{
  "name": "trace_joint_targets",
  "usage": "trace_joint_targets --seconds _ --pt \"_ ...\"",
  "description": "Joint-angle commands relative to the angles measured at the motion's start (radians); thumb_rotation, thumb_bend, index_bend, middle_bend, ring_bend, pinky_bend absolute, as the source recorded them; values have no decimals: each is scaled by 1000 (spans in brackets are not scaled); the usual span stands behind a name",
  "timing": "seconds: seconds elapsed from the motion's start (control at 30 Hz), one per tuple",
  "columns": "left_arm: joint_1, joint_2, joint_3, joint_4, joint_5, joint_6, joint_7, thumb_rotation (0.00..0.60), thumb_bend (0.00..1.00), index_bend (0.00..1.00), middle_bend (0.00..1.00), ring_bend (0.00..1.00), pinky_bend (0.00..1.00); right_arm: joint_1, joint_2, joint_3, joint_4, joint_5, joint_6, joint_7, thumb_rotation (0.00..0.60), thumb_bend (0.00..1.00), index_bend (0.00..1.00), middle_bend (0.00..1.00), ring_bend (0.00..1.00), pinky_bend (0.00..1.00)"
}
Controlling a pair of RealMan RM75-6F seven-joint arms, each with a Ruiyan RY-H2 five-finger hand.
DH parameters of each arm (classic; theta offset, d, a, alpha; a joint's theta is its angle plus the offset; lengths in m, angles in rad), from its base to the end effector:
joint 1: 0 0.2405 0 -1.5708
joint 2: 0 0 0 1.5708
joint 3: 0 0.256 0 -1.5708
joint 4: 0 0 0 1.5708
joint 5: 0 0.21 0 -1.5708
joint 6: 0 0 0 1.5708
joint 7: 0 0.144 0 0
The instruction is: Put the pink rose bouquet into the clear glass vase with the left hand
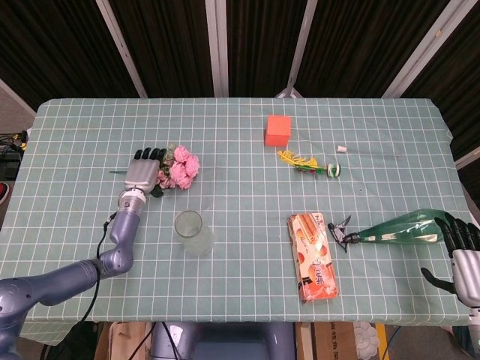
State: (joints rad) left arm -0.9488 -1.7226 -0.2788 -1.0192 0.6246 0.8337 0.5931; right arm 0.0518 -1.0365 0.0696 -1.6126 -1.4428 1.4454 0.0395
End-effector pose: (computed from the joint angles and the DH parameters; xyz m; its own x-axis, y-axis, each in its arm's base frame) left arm -0.1687 0.4401 -0.0219 0.5324 0.2653 0.8038 0.8417 -0.0647 -0.5361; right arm -0.3303 -0.1746 0.1875 0.4252 -0.0279 0.9047 -0.9012 0.0800 0.4260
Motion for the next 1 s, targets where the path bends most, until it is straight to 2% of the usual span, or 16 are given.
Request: trace_joint_targets --seconds 0.03,0.23,0.47,0.67,0.9,1.0 --pt "-5 -44 0 56 74 5 -71 600 259 116 143 103 162 1 0 0 1 1 -3 5 600 209 105 46 29 0" --pt "-2 -94 -4 145 168 21 -173 600 395 213 268 212 293 0 0 0 2 -5 2 9 600 210 105 46 28 0" --pt "-2 -140 -2 216 224 39 -203 600 417 237 300 236 319 1 -1 -1 4 -4 -2 11 600 209 105 46 29 0" --pt "0 -166 -6 251 266 70 -211 600 477 312 398 326 415 0 3 -3 -4 -3 -3 10 600 209 105 46 29 0" --pt "22 -155 -10 242 306 96 -248 600 479 309 385 329 413 -1 6 -4 -7 -1 -4 12 600 210 105 46 29 0" --pt "42 -118 -24 196 319 105 -287 600 479 303 377 329 408 -2 8 -6 -9 -4 -4 11 600 209 108 46 29 0"
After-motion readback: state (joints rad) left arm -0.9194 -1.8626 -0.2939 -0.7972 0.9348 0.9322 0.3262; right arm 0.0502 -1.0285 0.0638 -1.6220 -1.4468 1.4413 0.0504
